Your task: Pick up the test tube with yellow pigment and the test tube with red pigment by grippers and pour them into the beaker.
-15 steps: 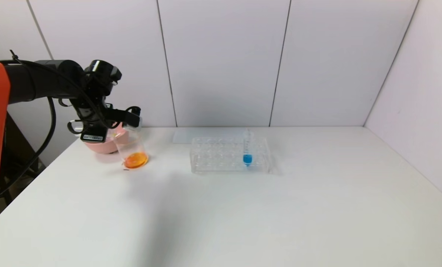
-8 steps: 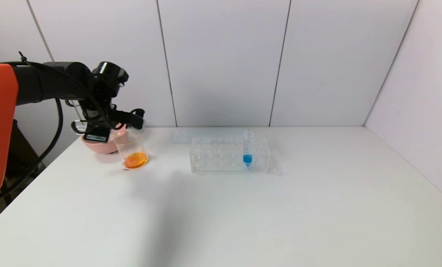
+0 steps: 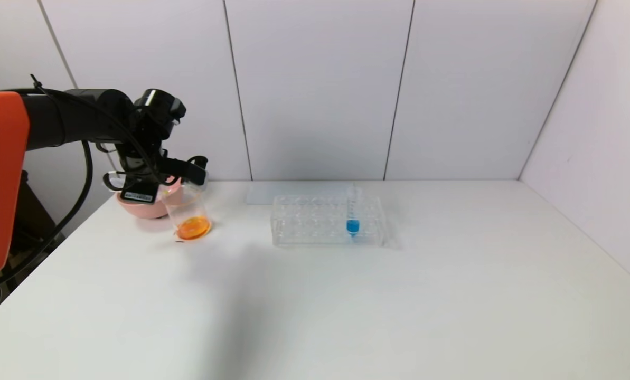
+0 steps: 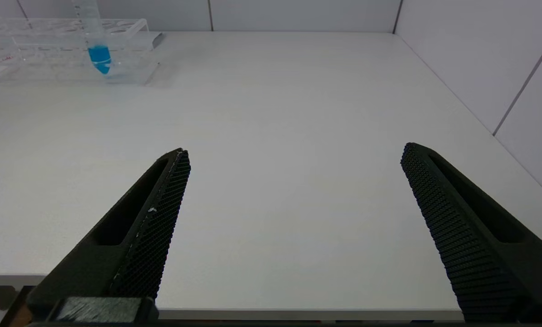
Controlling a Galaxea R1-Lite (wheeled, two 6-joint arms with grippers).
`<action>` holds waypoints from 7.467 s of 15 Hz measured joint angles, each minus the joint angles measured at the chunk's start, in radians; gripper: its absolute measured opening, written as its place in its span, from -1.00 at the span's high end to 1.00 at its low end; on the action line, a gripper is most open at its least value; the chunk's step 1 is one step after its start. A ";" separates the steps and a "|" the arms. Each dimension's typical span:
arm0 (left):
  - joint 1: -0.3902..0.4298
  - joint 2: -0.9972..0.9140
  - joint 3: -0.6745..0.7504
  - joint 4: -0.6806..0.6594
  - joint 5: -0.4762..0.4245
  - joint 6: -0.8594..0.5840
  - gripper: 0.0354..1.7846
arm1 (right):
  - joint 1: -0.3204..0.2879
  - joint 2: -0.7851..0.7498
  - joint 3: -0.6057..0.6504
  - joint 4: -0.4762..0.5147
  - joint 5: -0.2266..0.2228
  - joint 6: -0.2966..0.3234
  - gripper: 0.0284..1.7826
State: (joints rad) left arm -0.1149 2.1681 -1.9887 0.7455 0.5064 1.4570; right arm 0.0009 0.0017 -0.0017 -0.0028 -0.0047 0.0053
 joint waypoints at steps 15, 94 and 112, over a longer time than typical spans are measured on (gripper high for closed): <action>0.011 -0.044 0.024 0.017 -0.009 -0.051 0.53 | 0.000 0.000 0.000 0.000 0.000 0.000 -0.91; 0.262 0.063 0.461 -1.132 -0.506 -1.567 0.53 | 0.000 0.000 0.000 0.000 0.000 0.000 -0.91; 0.268 0.020 0.497 -1.143 -0.514 -1.559 -0.98 | 0.000 0.000 0.000 0.000 0.000 0.000 -0.91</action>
State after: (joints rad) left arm 0.1530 2.1885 -1.4917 -0.3977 -0.0077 -0.1015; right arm 0.0013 0.0017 -0.0017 -0.0023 -0.0047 0.0057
